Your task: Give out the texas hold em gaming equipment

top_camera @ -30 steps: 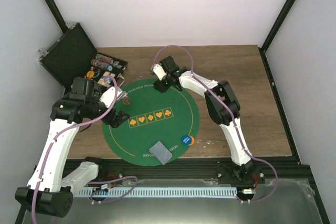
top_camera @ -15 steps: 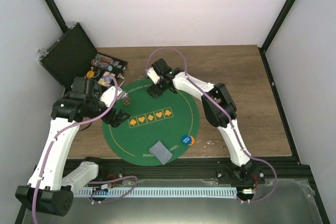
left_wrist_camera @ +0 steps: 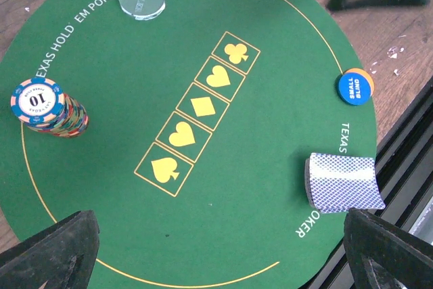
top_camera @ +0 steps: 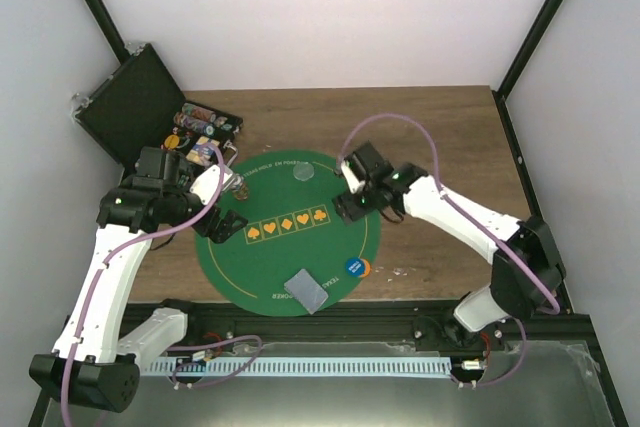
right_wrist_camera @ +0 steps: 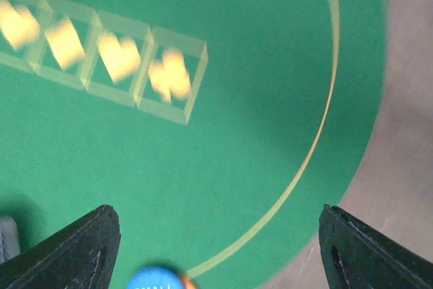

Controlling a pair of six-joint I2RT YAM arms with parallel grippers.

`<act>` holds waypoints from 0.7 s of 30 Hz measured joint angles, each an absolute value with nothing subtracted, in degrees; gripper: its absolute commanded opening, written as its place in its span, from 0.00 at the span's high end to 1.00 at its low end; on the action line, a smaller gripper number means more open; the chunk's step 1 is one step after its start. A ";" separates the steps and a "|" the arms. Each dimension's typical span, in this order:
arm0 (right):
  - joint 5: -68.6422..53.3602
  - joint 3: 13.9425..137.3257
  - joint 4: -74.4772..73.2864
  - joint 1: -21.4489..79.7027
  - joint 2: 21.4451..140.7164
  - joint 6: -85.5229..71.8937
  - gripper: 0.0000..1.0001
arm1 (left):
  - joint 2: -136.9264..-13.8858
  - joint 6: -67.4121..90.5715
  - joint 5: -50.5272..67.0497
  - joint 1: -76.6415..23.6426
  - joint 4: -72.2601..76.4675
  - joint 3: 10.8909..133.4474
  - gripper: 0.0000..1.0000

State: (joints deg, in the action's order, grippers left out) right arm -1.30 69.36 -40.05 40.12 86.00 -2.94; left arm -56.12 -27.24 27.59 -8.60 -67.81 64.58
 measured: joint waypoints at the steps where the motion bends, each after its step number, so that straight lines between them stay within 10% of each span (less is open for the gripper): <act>1: -0.89 66.67 -41.36 40.69 85.69 -5.17 0.20 | -56.12 -27.24 27.57 -8.60 -67.81 64.58 0.00; 21: 4.38 53.30 -47.53 58.72 89.32 -29.45 0.38 | -55.81 -27.35 26.79 -8.56 -67.99 63.86 0.00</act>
State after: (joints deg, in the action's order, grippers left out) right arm 4.38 53.30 -47.53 58.72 89.32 -29.45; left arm -55.81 -27.35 26.79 -8.56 -67.99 63.86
